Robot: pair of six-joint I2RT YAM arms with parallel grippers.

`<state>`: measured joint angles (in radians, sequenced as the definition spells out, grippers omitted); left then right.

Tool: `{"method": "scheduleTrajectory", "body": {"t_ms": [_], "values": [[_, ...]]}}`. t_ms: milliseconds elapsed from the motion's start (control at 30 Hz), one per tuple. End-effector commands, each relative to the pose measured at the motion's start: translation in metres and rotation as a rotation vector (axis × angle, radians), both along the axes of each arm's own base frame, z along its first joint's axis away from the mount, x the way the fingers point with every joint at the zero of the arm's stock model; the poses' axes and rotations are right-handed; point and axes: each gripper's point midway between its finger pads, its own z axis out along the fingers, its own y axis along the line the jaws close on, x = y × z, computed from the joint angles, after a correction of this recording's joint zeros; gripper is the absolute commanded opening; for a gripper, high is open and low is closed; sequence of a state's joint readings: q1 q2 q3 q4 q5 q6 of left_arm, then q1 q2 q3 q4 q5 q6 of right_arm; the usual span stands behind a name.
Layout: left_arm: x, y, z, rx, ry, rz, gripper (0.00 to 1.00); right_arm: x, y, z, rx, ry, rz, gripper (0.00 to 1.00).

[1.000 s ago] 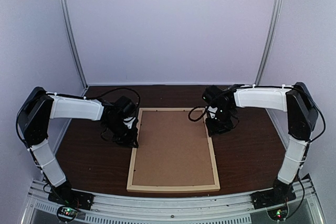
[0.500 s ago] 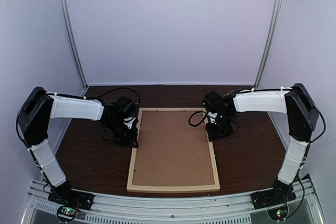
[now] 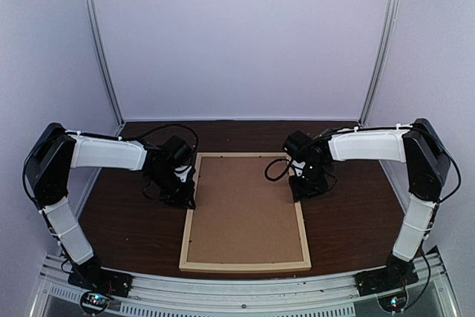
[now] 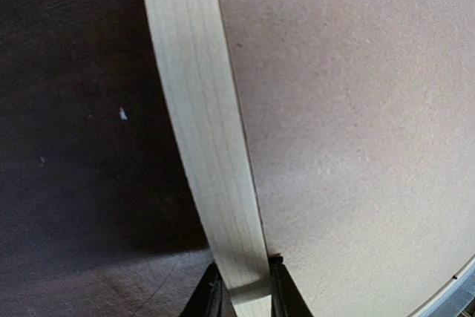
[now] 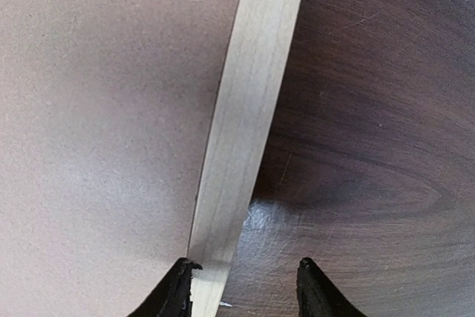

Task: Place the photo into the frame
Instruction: Press the fastener onto the backboard.

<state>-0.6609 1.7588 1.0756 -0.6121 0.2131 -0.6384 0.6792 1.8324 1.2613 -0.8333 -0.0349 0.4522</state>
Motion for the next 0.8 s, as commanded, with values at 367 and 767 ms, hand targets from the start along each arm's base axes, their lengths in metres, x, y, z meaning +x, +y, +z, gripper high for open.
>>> {"method": "scheduleTrajectory", "body": {"t_ms": [367, 767], "values": [[-0.017, -0.001, -0.012, 0.023, 0.045, -0.069, 0.15, -0.013, -0.009, -0.001, -0.072, 0.011, 0.012, 0.48], [-0.018, 0.000, -0.013, 0.021, 0.049, -0.070, 0.15, -0.014, 0.014, -0.008, -0.060, 0.018, 0.044, 0.48]]}}
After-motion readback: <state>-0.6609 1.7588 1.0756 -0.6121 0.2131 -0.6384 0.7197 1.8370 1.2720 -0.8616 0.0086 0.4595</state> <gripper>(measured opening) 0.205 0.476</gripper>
